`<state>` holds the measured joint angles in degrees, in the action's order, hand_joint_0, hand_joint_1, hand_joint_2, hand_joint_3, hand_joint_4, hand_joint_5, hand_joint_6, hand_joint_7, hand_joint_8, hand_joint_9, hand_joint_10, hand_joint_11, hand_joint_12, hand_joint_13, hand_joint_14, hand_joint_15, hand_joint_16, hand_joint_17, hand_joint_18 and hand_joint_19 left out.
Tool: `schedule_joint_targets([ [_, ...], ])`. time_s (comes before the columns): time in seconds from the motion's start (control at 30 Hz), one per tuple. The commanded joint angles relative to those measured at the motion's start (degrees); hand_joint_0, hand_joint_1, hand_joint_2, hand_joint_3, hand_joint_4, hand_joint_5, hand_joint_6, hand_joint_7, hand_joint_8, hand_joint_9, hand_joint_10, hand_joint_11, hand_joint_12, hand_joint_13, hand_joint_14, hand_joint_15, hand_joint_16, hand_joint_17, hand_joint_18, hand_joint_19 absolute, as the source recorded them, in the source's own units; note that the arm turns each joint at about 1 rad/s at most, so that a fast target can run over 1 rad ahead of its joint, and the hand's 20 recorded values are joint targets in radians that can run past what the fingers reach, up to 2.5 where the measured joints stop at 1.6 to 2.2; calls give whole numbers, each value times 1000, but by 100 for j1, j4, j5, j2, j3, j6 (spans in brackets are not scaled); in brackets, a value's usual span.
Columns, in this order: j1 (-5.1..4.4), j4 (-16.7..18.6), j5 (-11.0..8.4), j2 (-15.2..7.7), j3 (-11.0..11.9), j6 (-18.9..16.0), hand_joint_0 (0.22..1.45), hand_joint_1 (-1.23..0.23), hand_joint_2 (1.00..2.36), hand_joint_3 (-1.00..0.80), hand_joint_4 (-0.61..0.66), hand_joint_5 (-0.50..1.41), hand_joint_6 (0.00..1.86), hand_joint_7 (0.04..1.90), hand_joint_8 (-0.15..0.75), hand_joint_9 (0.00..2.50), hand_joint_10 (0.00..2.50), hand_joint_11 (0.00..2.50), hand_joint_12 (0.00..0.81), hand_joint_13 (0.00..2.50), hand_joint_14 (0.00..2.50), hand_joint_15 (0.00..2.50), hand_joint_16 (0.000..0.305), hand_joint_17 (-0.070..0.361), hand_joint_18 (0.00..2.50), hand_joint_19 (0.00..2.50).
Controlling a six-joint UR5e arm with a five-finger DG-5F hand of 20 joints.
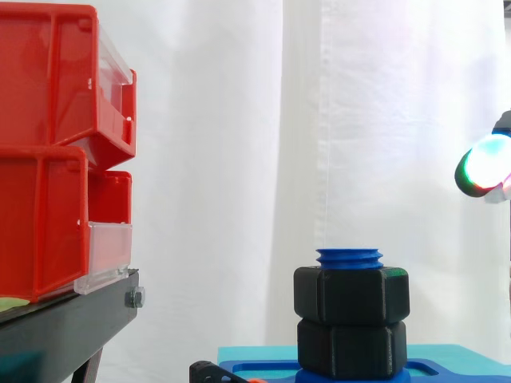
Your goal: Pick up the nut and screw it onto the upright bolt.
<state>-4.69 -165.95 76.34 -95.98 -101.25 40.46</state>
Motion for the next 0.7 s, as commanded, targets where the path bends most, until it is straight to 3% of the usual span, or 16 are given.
schedule_joint_targets([
  [0.0, -6, -16, -14, 0, 0, -1840, 500, -264, 1000, -500, 141, -218, 501, 638, 215, 329, 0, 0, 332, 220, 0, 0, 40, 90, 17, 0],
  [0.4, 3, -16, -23, 0, 0, -1779, 476, -203, 1000, -500, 26, -245, 501, 626, 185, 150, 0, 0, 340, 78, 0, 0, 42, 94, 0, 0],
  [0.67, 3, -16, -23, 0, 0, -1779, 470, -199, 1000, -500, 43, -242, 501, 652, 186, 141, 0, 0, 341, 76, 0, 0, 43, 96, 0, 0],
])
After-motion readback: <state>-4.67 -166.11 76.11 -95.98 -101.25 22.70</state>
